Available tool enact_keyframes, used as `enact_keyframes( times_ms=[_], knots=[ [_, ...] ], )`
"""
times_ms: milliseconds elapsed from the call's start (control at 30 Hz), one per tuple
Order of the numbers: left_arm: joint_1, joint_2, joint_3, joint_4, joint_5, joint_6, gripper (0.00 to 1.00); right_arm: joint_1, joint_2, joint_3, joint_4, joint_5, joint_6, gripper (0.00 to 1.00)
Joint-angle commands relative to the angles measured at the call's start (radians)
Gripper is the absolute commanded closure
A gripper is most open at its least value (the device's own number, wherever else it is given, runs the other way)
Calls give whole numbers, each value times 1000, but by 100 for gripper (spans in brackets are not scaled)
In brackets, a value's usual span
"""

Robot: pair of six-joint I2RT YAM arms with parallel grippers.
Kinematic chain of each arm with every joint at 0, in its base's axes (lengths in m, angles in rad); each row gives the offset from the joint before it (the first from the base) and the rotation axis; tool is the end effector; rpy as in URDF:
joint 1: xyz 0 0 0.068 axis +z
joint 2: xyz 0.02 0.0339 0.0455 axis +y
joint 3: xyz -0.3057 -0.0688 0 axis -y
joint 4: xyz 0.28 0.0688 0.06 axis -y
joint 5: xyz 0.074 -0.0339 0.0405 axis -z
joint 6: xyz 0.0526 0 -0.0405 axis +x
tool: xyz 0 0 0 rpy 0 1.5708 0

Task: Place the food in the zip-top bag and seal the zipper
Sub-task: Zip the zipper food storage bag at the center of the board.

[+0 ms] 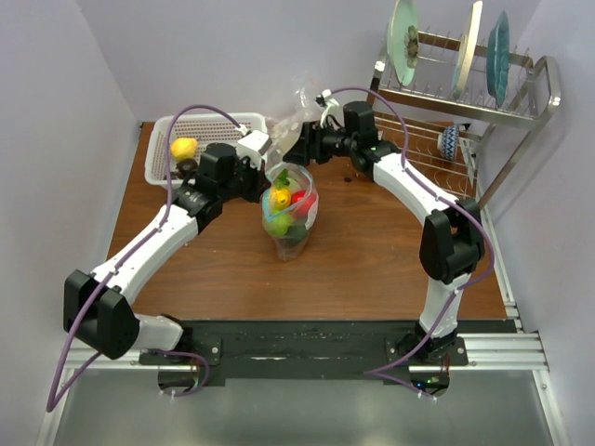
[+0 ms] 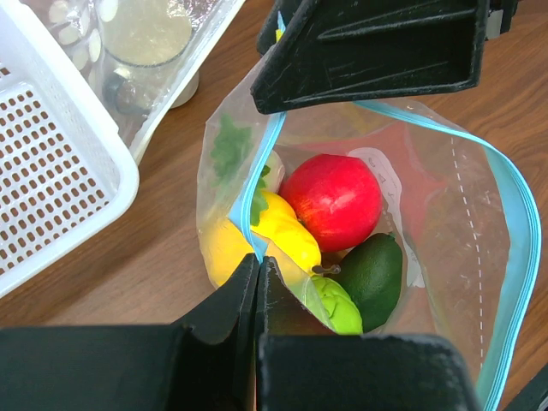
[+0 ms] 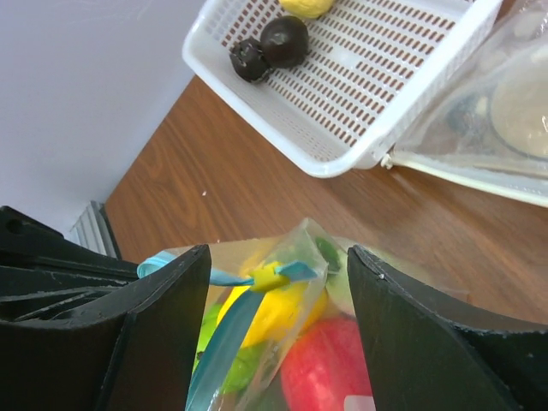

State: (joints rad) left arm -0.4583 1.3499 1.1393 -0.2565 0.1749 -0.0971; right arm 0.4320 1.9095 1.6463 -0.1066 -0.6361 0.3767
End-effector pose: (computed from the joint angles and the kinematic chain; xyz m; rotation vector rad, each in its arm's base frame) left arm 0.3114 -0.1638 0.3553 0.4812 2.0142 -0.5234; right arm 0.4555 0.2444 0.3449 -0.5035 1.9768 1.1385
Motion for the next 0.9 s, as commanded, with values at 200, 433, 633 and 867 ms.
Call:
enact_keyframes(
  times_ms=[200, 433, 633, 867],
  knots=[
    [7, 12, 34, 65, 44, -30, 100, 45, -56, 40, -105, 99, -47, 52],
    [7, 18, 27, 80, 110, -46, 100, 45, -61, 41, -108, 110, -25, 87],
    [4, 40, 54, 36, 160, -41, 81, 44, -90, 24, -82, 139, 17, 100],
    [4, -21, 99, -36, 75, -33, 19, 45, -176, -23, -53, 188, 91, 100]
  ],
)
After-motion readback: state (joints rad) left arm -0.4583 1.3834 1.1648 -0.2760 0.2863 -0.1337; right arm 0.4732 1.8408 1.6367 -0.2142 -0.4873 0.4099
